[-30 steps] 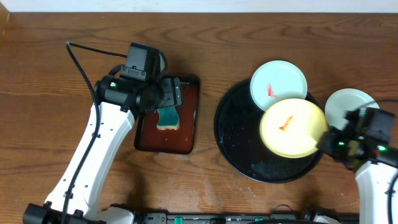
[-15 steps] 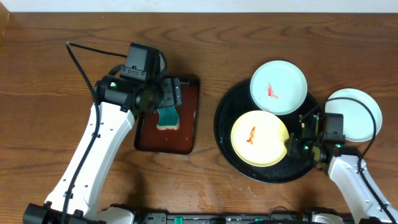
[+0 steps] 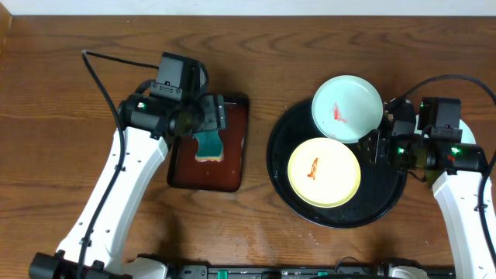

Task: Clean dirty plates on tray and stack at the side
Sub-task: 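Grasp the yellow plate rim with the right gripper and pull it to tray center, then grasp the teal sponge on the brown tray with the left gripper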

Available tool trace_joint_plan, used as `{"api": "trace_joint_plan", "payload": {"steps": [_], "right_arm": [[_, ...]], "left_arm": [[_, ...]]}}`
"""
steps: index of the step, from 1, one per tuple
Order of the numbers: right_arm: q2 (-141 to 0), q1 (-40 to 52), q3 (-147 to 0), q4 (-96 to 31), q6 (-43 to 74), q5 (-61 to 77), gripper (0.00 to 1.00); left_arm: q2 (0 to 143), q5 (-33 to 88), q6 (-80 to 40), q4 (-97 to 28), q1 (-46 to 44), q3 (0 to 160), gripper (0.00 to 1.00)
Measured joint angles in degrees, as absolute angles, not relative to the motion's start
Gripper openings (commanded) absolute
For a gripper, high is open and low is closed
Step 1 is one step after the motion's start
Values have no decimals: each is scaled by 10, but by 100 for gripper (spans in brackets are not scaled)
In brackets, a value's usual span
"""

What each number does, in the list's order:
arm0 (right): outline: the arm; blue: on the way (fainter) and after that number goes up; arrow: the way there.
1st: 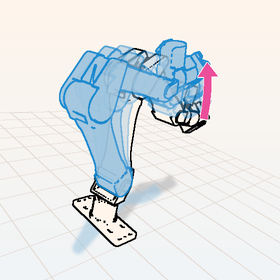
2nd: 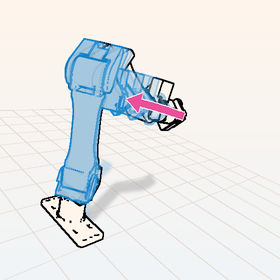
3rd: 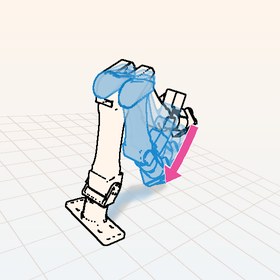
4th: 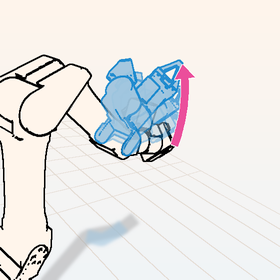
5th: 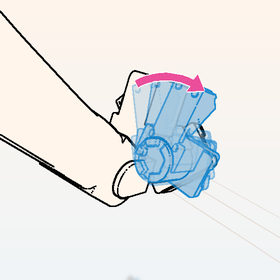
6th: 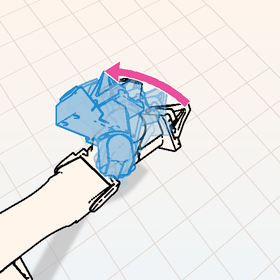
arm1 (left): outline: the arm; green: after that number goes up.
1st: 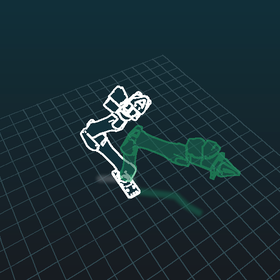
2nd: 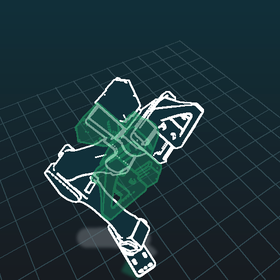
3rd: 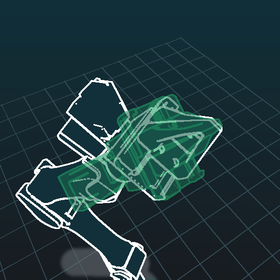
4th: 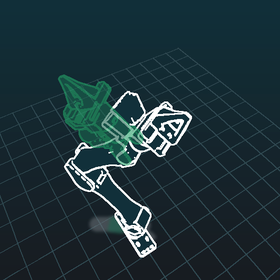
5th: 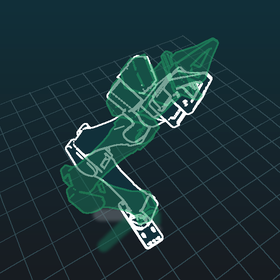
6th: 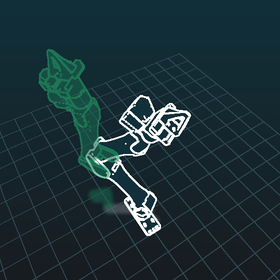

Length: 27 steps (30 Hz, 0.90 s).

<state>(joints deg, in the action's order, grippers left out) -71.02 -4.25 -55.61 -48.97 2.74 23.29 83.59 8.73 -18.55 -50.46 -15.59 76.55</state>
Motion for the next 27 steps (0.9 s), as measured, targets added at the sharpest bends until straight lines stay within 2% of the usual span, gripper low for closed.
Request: {"api": "trace_joint_plan", "payload": {"steps": [7,10,11,15,19,23,24,25,27], "right_arm": [[-710,-43,-556,-522,25,258,38],[-710,-43,-556,-523,25,260,38],[-710,-43,-556,-523,25,260,38],[-710,-43,-556,-523,25,262,39],[-710,-43,-556,-523,25,262,38],[-710,-43,-556,-523,24,261,33],[-710,-43,-556,-525,23,260,33],[-710,-43,-556,-526,25,258,33],[-710,-43,-556,-530,32,242,36]], "left_arm": [[926,50,-197,-446,-156,684,45],[987,48,-207,-412,-156,661,41],[1008,54,-209,-405,-156,659,36],[1066,77,-213,-388,-156,661,8],[1073,83,-213,-389,-154,665,7],[1073,85,-213,-400,-154,670,8],[1073,86,-213,-408,-154,674,12],[1072,88,-213,-414,-154,676,25],[1068,91,-207,-428,-154,679,42]]}}
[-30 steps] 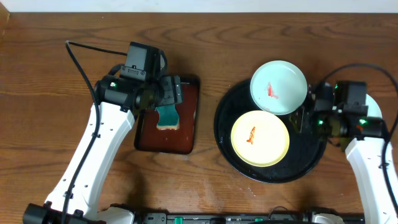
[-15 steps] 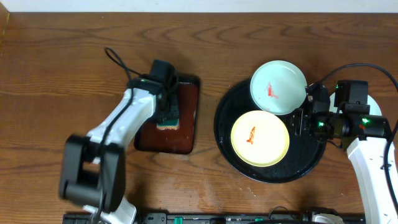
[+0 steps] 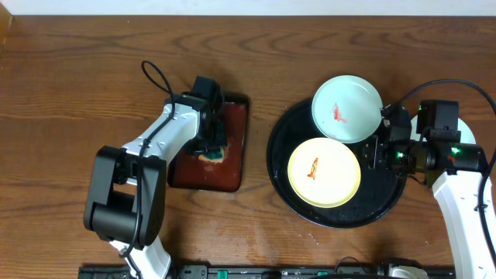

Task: Clean dirty plates on tray and stack at the side
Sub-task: 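Grasp the teal sponge on the brown tray with the left gripper, then carry the sponge with the left gripper onto the yellow plate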

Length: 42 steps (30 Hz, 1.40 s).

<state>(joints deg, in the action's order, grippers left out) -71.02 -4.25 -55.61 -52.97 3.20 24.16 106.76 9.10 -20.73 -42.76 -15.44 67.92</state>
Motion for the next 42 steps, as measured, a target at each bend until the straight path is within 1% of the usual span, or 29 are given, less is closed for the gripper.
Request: {"api": "trace_joint_plan", "payload": {"steps": [1,3,8,12,13,14,18,19,22,26,29,30,33,37,39,42], "right_arm": [[-710,-43,-556,-531,37,230,38],[-710,-43,-556,-532,48,205,39],[-710,-43,-556,-537,60,169,40],[-710,-43,-556,-555,64,158,40],[-710,-43,-555,-559,65,156,40],[-710,-43,-554,-563,65,156,40],[-710,-43,-537,-567,70,154,41],[-710,-43,-528,-564,72,153,41],[-710,-43,-496,-551,90,139,36],[-710,-51,-457,-513,113,120,32],[-710,-71,-439,-476,118,114,22],[-710,-76,-433,-463,117,115,22],[-710,-85,-417,-415,100,132,27],[-712,-84,-391,-358,76,163,29],[-719,-79,-373,-338,70,173,33],[-746,-56,-349,-323,60,183,33]], "left_arm": [[1062,92,-206,-433,-155,680,48],[1045,91,-202,-437,-155,680,53],[1003,55,-196,-412,-156,680,55],[1016,16,-195,-375,-156,680,54],[1022,11,-195,-367,-156,680,51],[1032,9,-195,-360,-156,680,44],[1085,13,-197,-345,-156,680,9],[1089,14,-197,-345,-156,680,8],[1089,18,-194,-346,-156,682,8],[1088,22,-194,-353,-156,683,8],[1082,24,-190,-378,-155,689,7],[1079,26,-190,-391,-155,691,8],[1065,31,-187,-431,-156,695,7],[1027,36,-182,-466,-162,711,7],[997,43,-178,-469,-171,723,8],[953,60,-175,-469,-196,734,7]]}}
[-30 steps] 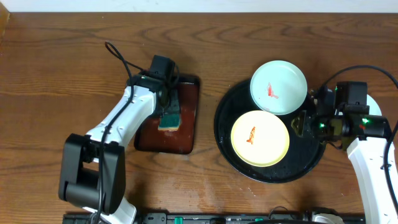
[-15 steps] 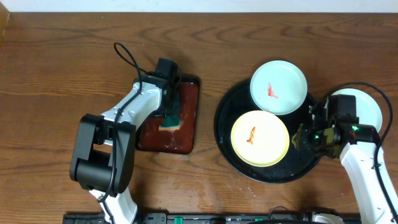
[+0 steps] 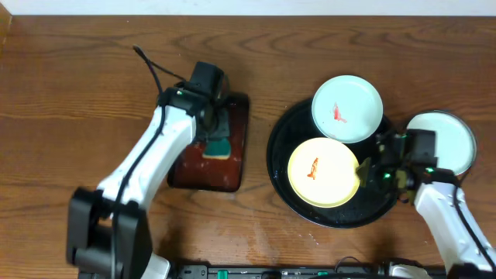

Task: Clean dirty plates on tray and stack at the side
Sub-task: 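Carry the sponge with the left gripper onto the yellow plate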

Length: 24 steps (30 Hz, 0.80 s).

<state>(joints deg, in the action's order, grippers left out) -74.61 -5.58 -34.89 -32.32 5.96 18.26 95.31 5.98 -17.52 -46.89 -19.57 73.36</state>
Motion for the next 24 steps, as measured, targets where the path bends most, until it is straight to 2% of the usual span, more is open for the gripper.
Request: {"api": "trace_joint_plan", "payload": {"steps": [7,9,11,24], "right_arm": [[-816,-26,-338,-280,47,189,23],[-832,-25,-342,-264,47,191,16],[-846,-25,-346,-246,51,192,1],[-864,-25,-356,-234,69,200,1]], "left_arm": [[939,102,-175,-435,-285,737,8],[947,111,-182,-413,-312,737,8],[959,119,-193,-392,-338,737,8],[1112,204,-264,-228,-455,737,8]]}}
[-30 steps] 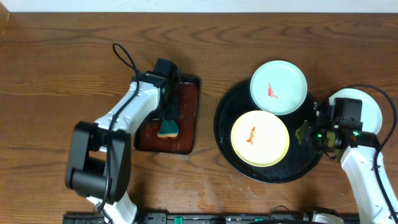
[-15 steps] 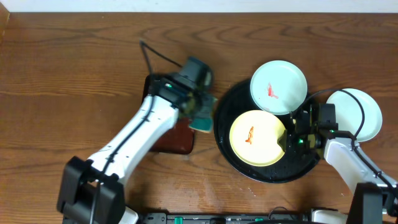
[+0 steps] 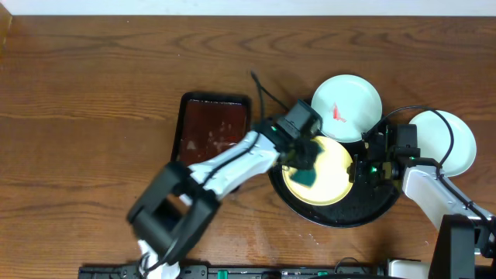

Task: Clean dirty plates on tray and stack at the side
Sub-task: 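Carry the sponge with the left gripper onto the yellow plate, then scrub the yellow plate with the sponge while the right gripper holds it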

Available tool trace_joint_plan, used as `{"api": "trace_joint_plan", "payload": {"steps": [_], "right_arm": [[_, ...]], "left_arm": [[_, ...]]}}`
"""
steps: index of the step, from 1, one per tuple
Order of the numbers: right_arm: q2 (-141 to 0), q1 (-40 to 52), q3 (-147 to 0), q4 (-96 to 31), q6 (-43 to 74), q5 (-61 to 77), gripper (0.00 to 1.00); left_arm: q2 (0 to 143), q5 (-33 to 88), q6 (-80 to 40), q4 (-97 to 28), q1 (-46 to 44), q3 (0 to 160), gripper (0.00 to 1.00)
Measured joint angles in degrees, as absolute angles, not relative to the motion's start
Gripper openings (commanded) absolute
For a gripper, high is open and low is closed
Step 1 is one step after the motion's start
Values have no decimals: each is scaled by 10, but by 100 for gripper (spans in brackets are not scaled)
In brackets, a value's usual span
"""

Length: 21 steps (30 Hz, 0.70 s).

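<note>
A yellow plate (image 3: 335,172) lies in the black round tray (image 3: 341,213). My left gripper (image 3: 308,164) is shut on a green sponge (image 3: 305,175), which presses on the plate's left half and covers its stain. A pale green plate (image 3: 349,105) with a red smear (image 3: 339,113) leans on the tray's far rim. At the yellow plate's right rim, my right gripper (image 3: 361,169) is closed on the edge. A white plate (image 3: 446,147) rests on the table right of the tray.
A brown rectangular tray (image 3: 214,138) with wet streaks stands left of the round tray, with nothing in it. The left arm stretches from the front left across the table between them. A cable runs over the white plate.
My left gripper has gone from the brown tray to the yellow plate, carrying the sponge with it. The brown tray now holds nothing. The right gripper stays at the plate's right rim.
The left gripper was over the sponge in the brown tray, then down on it, then held it there. Meanwhile the right gripper went from the tray's right side to the yellow plate's rim. Now the sponge lies on the yellow plate.
</note>
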<state>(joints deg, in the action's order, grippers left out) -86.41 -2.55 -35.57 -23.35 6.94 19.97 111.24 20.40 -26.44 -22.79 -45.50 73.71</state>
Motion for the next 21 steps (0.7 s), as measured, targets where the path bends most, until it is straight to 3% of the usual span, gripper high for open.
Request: {"api": "trace_joint_plan", "payload": {"steps": [10,21], "right_arm": [[-865,-25,-356,-234,72,200,1],[-867,-25,-357,-236,72,209,1]], "left_arm": [[1155,235,-286,-208,-461,741,8],[1155,27,-256,-349,-467,801,8]]}}
